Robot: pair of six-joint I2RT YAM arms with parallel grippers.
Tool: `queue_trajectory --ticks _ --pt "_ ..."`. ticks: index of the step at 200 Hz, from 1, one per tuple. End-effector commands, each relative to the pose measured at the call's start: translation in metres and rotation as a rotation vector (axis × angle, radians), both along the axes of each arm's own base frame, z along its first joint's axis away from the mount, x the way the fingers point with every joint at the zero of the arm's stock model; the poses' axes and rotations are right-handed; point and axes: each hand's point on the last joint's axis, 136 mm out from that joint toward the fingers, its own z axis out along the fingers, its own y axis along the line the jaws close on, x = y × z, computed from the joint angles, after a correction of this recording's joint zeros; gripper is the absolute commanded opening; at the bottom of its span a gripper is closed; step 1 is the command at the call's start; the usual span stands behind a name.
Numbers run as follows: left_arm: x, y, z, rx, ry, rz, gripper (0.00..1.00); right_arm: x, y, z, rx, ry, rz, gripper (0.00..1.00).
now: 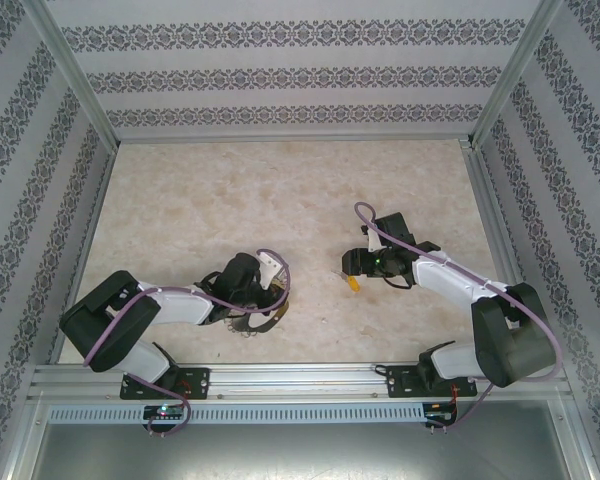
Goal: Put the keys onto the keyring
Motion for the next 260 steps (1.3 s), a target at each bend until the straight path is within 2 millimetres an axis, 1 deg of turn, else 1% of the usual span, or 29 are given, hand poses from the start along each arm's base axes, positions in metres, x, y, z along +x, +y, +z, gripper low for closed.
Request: queue_trajectory --ticks 1,56,80,112,175,201,214,216,219,220,222,223,235,247,260 --pt "0.005 -0.011 0.007 -0.014 -0.044 -0.026 0.20 0.009 0.000 0.006 0.010 -0.023 -0.007 0.65" --pt "0.007 -0.013 0.002 -0.009 -0.041 -0.029 0.09 0.007 -0.001 0.006 0.007 -0.022 -0.010 0.65" --pt "0.008 -0.013 0.004 -0.008 -0.047 -0.029 0.00 0.007 -0.002 0.006 0.006 -0.021 -0.010 0.65" --pt "0.006 -0.012 0.012 -0.001 -0.056 -0.046 0.00 0.007 -0.002 0.008 0.004 -0.023 -0.006 0.65" --pt "-0.001 -0.014 0.039 -0.016 -0.077 -0.096 0.00 0.005 -0.008 0.000 -0.048 0.018 0.000 0.64" --pt "-0.005 -0.013 0.044 -0.021 -0.086 -0.109 0.00 0.006 -0.006 -0.001 -0.048 0.026 0.003 0.64" --pt "-0.006 -0.011 0.041 -0.006 -0.079 -0.114 0.00 0.006 -0.006 0.000 -0.048 0.023 0.004 0.64" --pt "-0.006 -0.011 0.040 -0.005 -0.079 -0.114 0.01 0.006 -0.006 0.000 -0.048 0.023 0.004 0.64" --pt "-0.006 -0.011 0.039 -0.001 -0.078 -0.115 0.07 0.007 -0.006 0.000 -0.047 0.022 0.003 0.64" --pt "-0.007 -0.010 0.038 0.001 -0.075 -0.115 0.07 0.007 -0.006 0.000 -0.048 0.022 0.002 0.64" --pt "-0.007 -0.010 0.037 0.004 -0.074 -0.116 0.12 0.007 -0.006 0.000 -0.048 0.022 0.003 0.64" --pt "-0.007 -0.010 0.037 0.005 -0.073 -0.114 0.12 0.007 -0.006 0.000 -0.047 0.022 0.003 0.64" --pt "-0.008 -0.009 0.032 0.015 -0.065 -0.117 0.25 0.007 -0.004 0.001 -0.045 0.021 0.005 0.64" --pt "-0.009 -0.007 0.027 0.026 -0.061 -0.114 0.31 0.007 -0.004 0.002 -0.044 0.022 0.005 0.64" --pt "-0.011 -0.004 0.022 0.034 -0.062 -0.115 0.33 0.008 -0.003 0.002 -0.041 0.019 0.004 0.64"
